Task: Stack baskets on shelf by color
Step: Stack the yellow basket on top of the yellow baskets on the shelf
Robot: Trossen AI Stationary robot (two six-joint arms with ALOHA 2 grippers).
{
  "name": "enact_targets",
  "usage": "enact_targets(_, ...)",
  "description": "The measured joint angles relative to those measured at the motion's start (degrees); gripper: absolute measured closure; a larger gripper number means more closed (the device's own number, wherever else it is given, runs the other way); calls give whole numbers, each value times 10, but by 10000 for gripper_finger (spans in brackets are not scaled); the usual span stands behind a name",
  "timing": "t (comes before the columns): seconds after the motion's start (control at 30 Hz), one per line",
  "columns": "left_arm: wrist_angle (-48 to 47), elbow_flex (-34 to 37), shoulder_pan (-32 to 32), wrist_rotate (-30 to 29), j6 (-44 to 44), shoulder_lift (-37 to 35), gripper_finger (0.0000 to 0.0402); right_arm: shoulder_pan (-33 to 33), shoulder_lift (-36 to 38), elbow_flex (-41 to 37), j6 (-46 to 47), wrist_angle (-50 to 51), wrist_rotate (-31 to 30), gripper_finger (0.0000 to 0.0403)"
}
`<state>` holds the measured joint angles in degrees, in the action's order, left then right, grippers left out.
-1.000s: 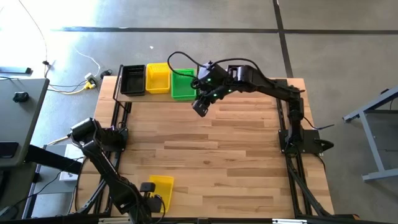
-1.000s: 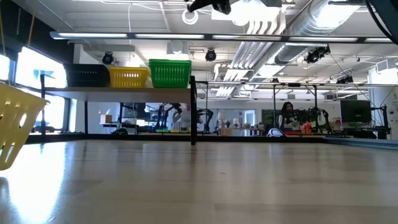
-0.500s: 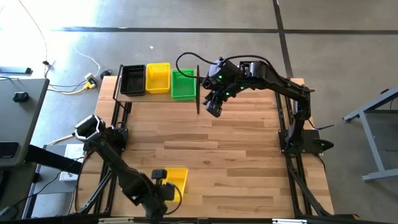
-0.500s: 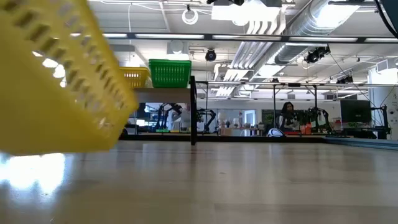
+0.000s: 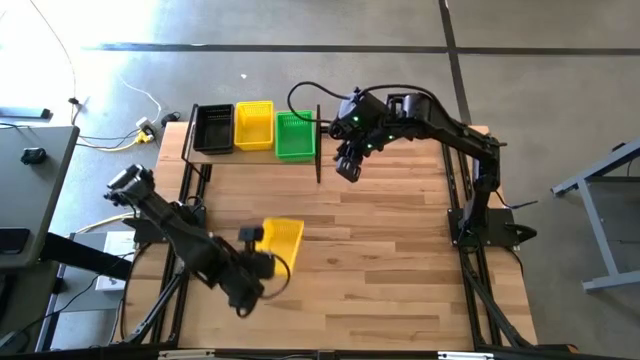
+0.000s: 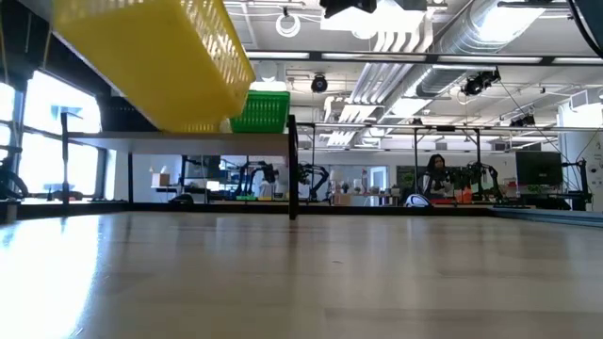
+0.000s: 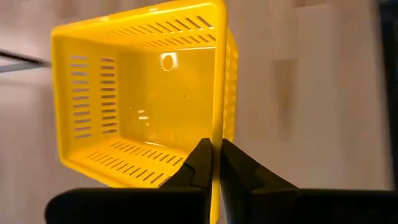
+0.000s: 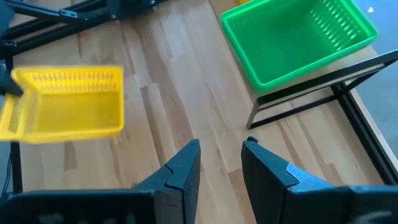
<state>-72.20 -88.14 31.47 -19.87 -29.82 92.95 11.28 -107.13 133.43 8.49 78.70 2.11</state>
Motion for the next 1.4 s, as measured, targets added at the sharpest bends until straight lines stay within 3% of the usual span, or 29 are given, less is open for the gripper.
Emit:
enact_targets(0.47,-96,0,-127,-120,141,-198,399,33,0,0,4,-3,0,300)
enact_targets(0.63,-99,0,-205,-177,231,-252,399,40,0,0,18,-6,0,300)
enact_targets(0.8,-99,0,-306,-187,346,-284,399,42,0,0,20,-10,-13,300)
enact_targets(1.0,-87,0,-445,-168,469,-288,399,42,0,0,20,-18,-39,300)
enact_targets(1.23,-29,1,-583,-66,568,-256,399,42,0,0,34,-38,-53,300)
enact_targets(1.4,-27,1,-652,-5,581,-227,399,42,0,0,37,-38,-53,300)
